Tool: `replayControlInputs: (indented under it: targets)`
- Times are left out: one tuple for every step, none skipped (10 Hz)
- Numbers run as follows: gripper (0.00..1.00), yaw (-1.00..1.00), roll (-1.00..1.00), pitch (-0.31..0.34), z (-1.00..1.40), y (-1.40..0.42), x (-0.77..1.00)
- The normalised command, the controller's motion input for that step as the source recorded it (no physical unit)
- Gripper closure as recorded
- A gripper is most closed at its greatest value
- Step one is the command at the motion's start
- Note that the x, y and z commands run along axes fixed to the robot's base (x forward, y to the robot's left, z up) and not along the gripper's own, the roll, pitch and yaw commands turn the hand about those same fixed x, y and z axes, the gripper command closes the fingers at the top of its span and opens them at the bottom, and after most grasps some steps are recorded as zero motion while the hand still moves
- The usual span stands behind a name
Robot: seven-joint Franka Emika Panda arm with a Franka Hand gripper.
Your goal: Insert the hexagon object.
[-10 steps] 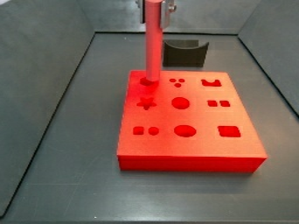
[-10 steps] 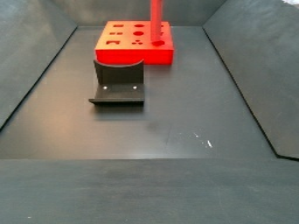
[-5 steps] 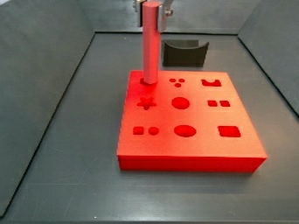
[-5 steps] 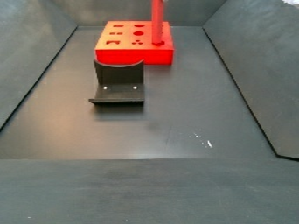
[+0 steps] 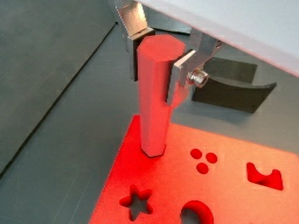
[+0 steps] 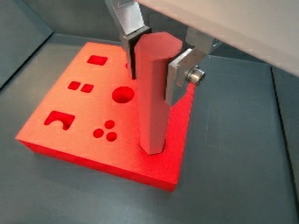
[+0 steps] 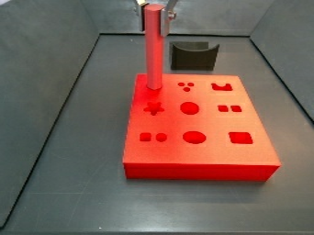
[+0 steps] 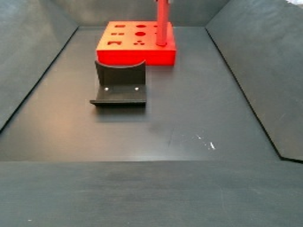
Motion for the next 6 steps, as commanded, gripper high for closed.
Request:
replayControlInputs:
  targets:
    - [1.0,0.15,-0.01,-0.123,-0.06,0.0,-0.03]
    - [1.0,0.19,0.0,-0.111,-0.13,-0.07,0.0]
    - [1.0,0.25,0.0,-0.09,-0.2,-0.04,0.05]
    - [1.0,0.26,0.0,-0.096,-0.23,-0.01,0.03]
    - [1.0,0.25,0.0,-0.08,-0.21,0.0,0.03]
    - [1.0,0.22,0.03,-0.091,-0.27,0.0,0.0]
